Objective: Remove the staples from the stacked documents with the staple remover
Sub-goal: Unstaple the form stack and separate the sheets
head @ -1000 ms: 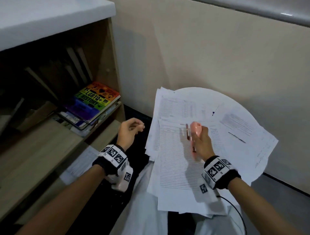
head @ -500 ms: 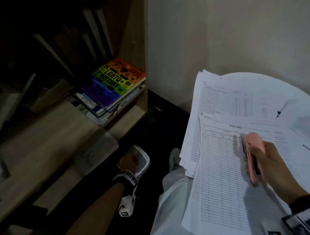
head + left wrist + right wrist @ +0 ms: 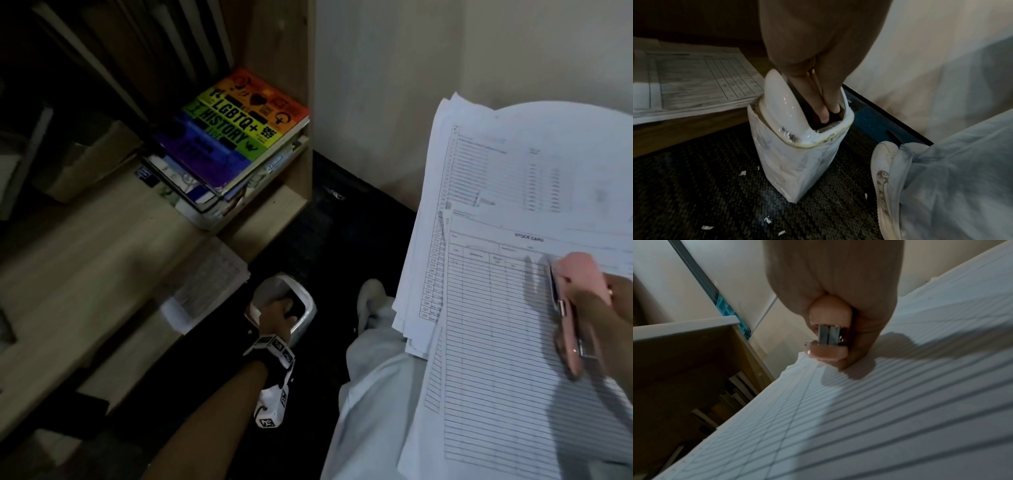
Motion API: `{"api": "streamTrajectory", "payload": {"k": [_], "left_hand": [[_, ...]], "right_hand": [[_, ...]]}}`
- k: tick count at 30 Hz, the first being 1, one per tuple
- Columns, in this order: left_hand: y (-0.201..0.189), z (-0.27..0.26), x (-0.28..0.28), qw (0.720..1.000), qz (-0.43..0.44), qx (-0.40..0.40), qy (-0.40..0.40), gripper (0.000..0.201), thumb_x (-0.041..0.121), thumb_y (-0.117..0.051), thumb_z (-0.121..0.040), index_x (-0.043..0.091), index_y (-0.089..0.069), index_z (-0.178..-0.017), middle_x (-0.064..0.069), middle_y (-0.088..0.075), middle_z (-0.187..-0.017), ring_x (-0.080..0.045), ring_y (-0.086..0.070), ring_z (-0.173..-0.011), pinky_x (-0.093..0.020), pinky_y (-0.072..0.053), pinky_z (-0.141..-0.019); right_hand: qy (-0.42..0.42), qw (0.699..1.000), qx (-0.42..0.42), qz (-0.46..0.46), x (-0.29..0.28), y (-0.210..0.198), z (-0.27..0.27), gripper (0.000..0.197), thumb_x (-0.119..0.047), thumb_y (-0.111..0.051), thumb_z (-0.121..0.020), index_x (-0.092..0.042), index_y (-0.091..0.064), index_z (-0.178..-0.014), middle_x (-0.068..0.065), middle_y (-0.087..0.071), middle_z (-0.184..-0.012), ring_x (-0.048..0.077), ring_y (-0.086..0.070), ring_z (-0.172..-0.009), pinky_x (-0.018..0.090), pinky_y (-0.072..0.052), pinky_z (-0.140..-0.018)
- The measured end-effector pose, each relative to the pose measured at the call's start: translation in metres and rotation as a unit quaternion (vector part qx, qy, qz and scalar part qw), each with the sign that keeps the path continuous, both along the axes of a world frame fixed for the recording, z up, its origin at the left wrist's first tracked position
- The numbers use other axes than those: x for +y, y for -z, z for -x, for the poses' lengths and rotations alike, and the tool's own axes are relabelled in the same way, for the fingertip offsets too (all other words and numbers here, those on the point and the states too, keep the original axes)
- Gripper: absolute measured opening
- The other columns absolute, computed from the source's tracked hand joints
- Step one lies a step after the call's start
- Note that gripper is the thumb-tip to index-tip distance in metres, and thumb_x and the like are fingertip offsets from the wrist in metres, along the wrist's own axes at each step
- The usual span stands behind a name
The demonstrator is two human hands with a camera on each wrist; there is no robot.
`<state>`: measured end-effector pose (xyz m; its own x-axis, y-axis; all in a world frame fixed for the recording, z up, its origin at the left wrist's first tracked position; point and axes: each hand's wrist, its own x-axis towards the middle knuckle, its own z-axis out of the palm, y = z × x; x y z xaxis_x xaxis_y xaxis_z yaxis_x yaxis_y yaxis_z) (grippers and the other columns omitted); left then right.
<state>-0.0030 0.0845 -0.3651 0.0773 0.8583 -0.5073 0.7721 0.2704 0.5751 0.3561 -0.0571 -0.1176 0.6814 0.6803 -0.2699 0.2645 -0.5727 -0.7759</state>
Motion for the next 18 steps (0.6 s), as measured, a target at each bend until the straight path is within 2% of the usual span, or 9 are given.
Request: {"api": "streamTrajectory", "payload": {"k": [1, 3, 5, 7, 9, 11, 13, 15, 18], "left_hand": [[-0.001, 0.001, -0.001, 1.0, -0.01, 0.005, -0.004, 0.022, 0.002, -0.061, -0.087, 0.001, -0.064, -0.108, -0.015, -0.064, -0.11, -0.035, -0.059, -0.111, -0.02, -0.047, -0.077], [-0.012, 0.001, -0.002, 1.0, -0.004, 0.017, -0.019, 0.029, 0.007, -0.066, -0.083, 0.006, -0.066, -0.112, -0.015, -0.064, -0.115, -0.034, -0.057, -0.113, -0.031, -0.046, -0.093], [-0.026, 0.003, -0.002, 0.999, -0.014, 0.031, -0.013, 0.024, 0.008, -0.069, -0.08, 0.008, -0.069, -0.104, -0.019, -0.066, -0.111, -0.037, -0.06, -0.108, -0.041, -0.046, -0.094], [-0.045, 0.003, -0.001, 0.999, -0.025, 0.029, -0.007, 0.014, 0.007, -0.069, -0.08, 0.019, -0.063, -0.086, -0.021, -0.068, -0.104, -0.039, -0.062, -0.102, -0.044, -0.049, -0.09], [-0.071, -0.001, 0.004, 0.999, -0.042, -0.003, 0.009, 0.024, 0.006, -0.069, -0.08, 0.024, -0.054, -0.078, -0.019, -0.068, -0.093, -0.037, -0.063, -0.094, -0.038, -0.052, -0.085], [-0.109, -0.01, 0.011, 0.996, -0.066, -0.063, 0.004, 0.019, 0.009, -0.073, -0.079, 0.018, -0.058, -0.087, -0.01, -0.065, -0.078, -0.026, -0.061, -0.083, -0.02, -0.049, -0.074], [-0.147, -0.022, 0.018, 0.986, -0.14, -0.095, -0.011, 0.026, 0.024, -0.079, -0.075, 0.017, -0.06, -0.092, -0.004, -0.062, -0.073, -0.019, -0.059, -0.072, -0.025, -0.048, -0.068], [-0.185, -0.038, 0.018, 0.963, -0.242, -0.122, -0.006, 0.025, 0.032, -0.075, -0.079, 0.019, -0.056, -0.089, -0.001, -0.058, -0.075, -0.015, -0.054, -0.066, -0.026, -0.045, -0.061], [-0.237, -0.072, 0.007, 0.921, -0.341, -0.179, 0.058, 0.01, 0.02, -0.064, -0.089, 0.014, -0.056, -0.084, -0.003, -0.056, -0.079, -0.012, -0.05, -0.066, -0.013, -0.037, -0.059]], "right_hand": [[0.0, 1.0, 0.012, -0.007, 0.001, -0.004, 0.003, 0.016, -0.049, -0.049, -0.081, -0.034, -0.055, -0.085, 0.019, -0.057, -0.051, 0.026, -0.055, -0.042, 0.046, -0.05, -0.06], [-0.007, 0.999, 0.026, -0.025, 0.002, -0.014, 0.012, 0.009, -0.044, -0.049, -0.087, -0.036, -0.053, -0.089, 0.016, -0.058, -0.062, 0.031, -0.057, -0.055, 0.045, -0.049, -0.063], [-0.05, 0.998, 0.034, -0.028, 0.0, -0.02, 0.017, 0.021, -0.031, -0.044, -0.097, -0.011, -0.049, -0.095, 0.009, -0.057, -0.056, 0.025, -0.055, -0.054, 0.034, -0.048, -0.058], [-0.079, 0.996, 0.04, -0.02, -0.001, -0.025, 0.018, 0.021, -0.025, -0.042, -0.099, -0.006, -0.047, -0.092, 0.007, -0.058, -0.051, 0.015, -0.052, -0.046, 0.024, -0.043, -0.049], [-0.062, 0.996, 0.065, -0.026, -0.001, -0.038, 0.022, 0.017, -0.025, -0.044, -0.099, -0.013, -0.043, -0.11, 0.0, -0.063, -0.071, 0.015, -0.057, -0.059, 0.028, -0.041, -0.054], [-0.02, 0.994, 0.103, -0.036, -0.002, -0.049, 0.023, 0.027, -0.025, -0.046, -0.098, -0.025, -0.035, -0.123, 0.004, -0.06, -0.095, 0.021, -0.06, -0.076, 0.032, -0.043, -0.059], [0.017, 0.989, 0.132, -0.057, -0.007, -0.06, 0.021, 0.032, -0.025, -0.048, -0.097, -0.03, -0.033, -0.125, 0.009, -0.06, -0.101, 0.028, -0.06, -0.08, 0.038, -0.05, -0.066], [0.053, 0.986, 0.136, -0.077, -0.02, -0.068, 0.011, 0.037, -0.027, -0.054, -0.093, -0.024, -0.039, -0.127, 0.014, -0.061, -0.107, 0.031, -0.061, -0.086, 0.044, -0.05, -0.077], [0.093, 0.985, 0.135, -0.054, -0.042, -0.076, -0.001, 0.037, -0.022, -0.074, -0.08, 0.001, -0.056, -0.103, 0.018, -0.06, -0.083, 0.026, -0.058, -0.065, 0.033, -0.051, -0.059]]}}
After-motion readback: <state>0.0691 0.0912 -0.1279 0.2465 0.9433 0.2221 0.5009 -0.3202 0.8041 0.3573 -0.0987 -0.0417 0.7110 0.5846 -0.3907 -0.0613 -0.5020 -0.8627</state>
